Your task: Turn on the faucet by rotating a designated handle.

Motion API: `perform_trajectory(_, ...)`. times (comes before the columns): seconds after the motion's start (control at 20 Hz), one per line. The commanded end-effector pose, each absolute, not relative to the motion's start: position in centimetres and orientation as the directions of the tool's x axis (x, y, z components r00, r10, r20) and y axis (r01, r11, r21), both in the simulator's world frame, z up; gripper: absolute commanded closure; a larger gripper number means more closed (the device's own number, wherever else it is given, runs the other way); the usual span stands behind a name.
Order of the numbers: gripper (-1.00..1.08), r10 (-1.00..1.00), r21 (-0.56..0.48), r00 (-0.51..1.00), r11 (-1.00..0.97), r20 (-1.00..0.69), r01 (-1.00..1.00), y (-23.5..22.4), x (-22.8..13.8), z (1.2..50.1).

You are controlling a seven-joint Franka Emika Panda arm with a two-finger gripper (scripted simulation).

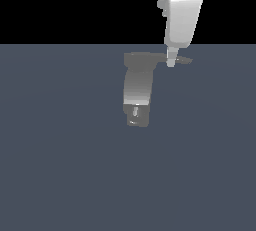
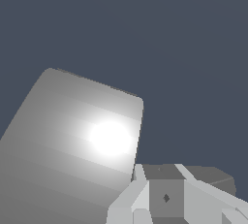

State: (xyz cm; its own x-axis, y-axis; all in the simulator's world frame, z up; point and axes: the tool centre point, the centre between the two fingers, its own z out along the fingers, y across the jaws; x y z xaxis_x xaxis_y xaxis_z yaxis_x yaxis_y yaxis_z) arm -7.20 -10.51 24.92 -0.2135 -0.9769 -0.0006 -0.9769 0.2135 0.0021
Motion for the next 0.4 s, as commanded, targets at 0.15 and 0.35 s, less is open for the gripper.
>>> perform_trajectory(0.15,1.08,-0.972,0.0,-0.234,0.234,0.0,-0.972,-13.8,-6.2,24.9)
perform_trajectory(0.35,1.08,-0.972,0.0,-0.237,0.237,0.0,-0.972,-15.0,-5.6,24.9)
